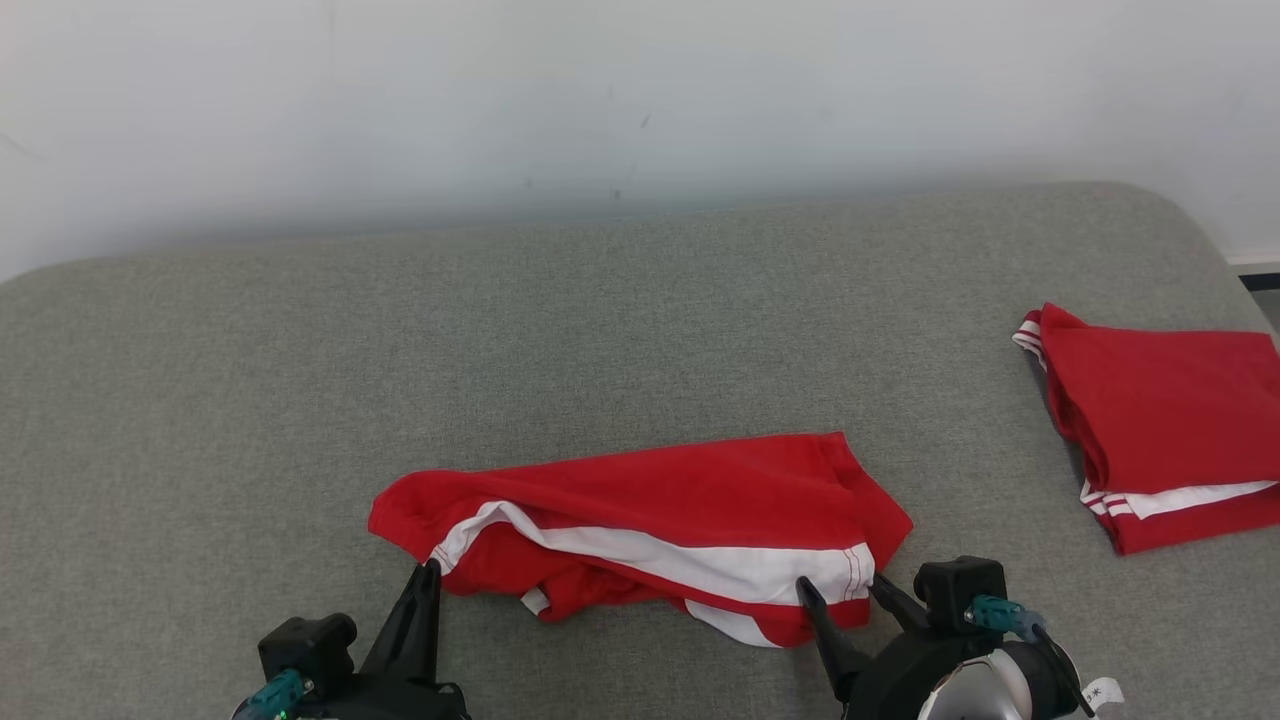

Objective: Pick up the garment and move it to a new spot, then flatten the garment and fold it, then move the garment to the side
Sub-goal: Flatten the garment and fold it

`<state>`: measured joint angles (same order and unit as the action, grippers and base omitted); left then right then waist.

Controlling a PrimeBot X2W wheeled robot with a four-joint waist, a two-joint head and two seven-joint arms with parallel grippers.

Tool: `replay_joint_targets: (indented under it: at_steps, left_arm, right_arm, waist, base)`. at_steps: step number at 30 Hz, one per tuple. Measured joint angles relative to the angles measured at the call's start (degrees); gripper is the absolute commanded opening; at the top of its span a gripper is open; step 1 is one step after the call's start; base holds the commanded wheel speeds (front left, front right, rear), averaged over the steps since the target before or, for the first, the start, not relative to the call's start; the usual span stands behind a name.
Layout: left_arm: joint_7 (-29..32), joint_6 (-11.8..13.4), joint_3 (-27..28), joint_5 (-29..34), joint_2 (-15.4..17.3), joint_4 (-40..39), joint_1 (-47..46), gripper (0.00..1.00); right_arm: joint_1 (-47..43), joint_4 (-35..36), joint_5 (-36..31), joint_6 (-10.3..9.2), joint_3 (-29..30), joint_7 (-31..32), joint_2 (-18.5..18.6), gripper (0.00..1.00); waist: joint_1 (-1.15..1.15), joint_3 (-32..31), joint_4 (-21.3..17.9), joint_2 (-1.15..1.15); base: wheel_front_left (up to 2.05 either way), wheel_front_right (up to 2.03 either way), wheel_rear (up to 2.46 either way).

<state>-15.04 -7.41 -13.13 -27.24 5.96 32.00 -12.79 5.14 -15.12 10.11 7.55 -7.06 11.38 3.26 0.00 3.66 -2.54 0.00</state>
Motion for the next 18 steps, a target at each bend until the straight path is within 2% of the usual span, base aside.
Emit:
replay_joint_targets:
  at_steps: [2,3,4,5,6,7,8,12,18]
  left_arm:
    - [0.0,0.0,-0.05,0.02,0.01,-0.01,-0.17,0.0]
    - [0.0,0.0,-0.1,0.02,0.02,-0.02,-0.19,0.0]
    - [0.0,0.0,-0.14,0.02,0.03,-0.01,-0.2,0.0]
    - [0.0,0.0,-0.18,0.02,0.07,0.0,-0.24,0.0]
    - [0.0,0.0,-0.21,0.02,0.11,0.01,-0.26,0.0]
    - [0.0,0.0,-0.21,0.02,0.18,0.01,-0.28,0.0]
    - [0.0,0.0,-0.18,0.02,0.22,-0.01,-0.29,0.0]
    - [0.0,0.0,1.3,0.03,0.19,-1.91,-0.3,0.0]
    - [0.0,0.0,4.08,-1.81,-0.59,-9.78,-0.61,0.0]
  right_arm:
    - [0.3,-0.08,0.29,0.0,-0.1,0.24,0.01,0.96]
    - [0.41,-0.21,0.42,0.0,-0.1,0.31,0.01,0.92]
    - [0.53,-0.37,0.45,0.0,-0.08,0.47,0.01,0.75]
    - [0.68,-0.49,0.48,0.0,-0.13,0.48,0.01,0.68]
    - [0.82,-0.55,0.63,0.0,-0.49,0.45,0.02,0.46]
    - [0.94,-0.53,0.83,0.0,-0.82,0.14,0.01,0.32]
    - [1.02,-0.53,0.91,0.0,-1.01,-0.08,0.0,0.0]
    - [1.03,0.27,1.22,0.0,-0.6,-1.49,-0.01,0.0]
    - [1.15,5.52,4.82,0.0,1.03,-5.21,0.11,0.0]
  waist:
    - [0.0,0.18,0.15,0.0]
    - [0.0,0.26,0.21,0.0]
    - [0.0,0.32,0.28,0.0]
    - [0.0,0.36,0.34,0.0]
    - [0.0,0.36,0.38,0.0]
    - [0.0,0.34,0.41,0.0]
    - [0.0,0.3,0.41,0.0]
    - [0.0,0.03,0.34,0.0]
    - [0.0,-0.3,-0.05,0.0]
  base:
    - [0.0,0.0,0.0]
    - [0.0,0.0,0.0]
    - [0.0,0.0,0.0]
    - [0.0,0.0,0.0]
    - [0.0,0.0,0.0]
    - [0.0,0.0,0.0]
    - [0.0,0.0,0.0]
    - [0.0,0.0,0.0]
    - [0.0,0.0,0.0]
